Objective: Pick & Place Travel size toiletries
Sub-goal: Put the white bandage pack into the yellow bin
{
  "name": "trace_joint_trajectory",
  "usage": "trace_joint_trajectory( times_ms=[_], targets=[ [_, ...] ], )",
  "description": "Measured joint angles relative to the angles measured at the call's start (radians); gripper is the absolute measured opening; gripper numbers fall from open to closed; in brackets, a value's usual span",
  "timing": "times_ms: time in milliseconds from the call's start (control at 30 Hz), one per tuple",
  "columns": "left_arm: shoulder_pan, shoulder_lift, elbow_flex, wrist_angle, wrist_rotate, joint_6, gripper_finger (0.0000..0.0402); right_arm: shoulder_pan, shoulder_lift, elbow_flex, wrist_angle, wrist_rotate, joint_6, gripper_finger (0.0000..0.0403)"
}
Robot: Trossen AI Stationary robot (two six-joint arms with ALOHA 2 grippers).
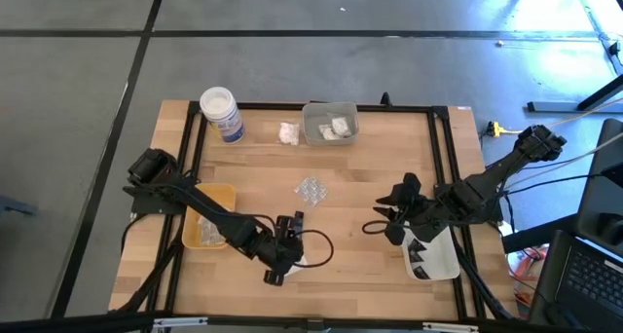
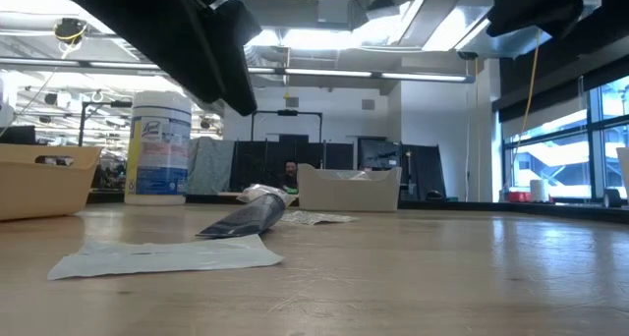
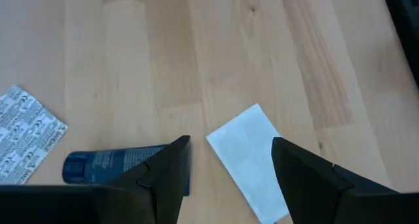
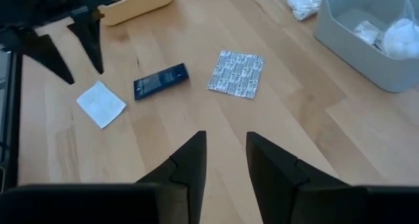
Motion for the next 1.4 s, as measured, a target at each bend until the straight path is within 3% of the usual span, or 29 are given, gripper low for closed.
trace_joint_trajectory(
  times_ms=[500, 1033, 1400],
  targets=[
    [0.135, 0.000, 0.000, 0.001, 0.249, 0.117, 0.0202, -0.018, 0.000, 0.000, 0.005, -0.010, -0.046, 0.0095],
    [0.146, 0.000, -0.004, 0.001, 0.333, 0.209, 0.0201, -0.019, 0.000, 0.000, 0.006, -0.015, -0.044, 0.0115],
    [0.141, 0.011, -0.022, 0.013, 0.327, 0.224, 0.0200, -0.019, 0.000, 0.000, 0.021, -0.018, -0.048, 0.0125]
  ],
)
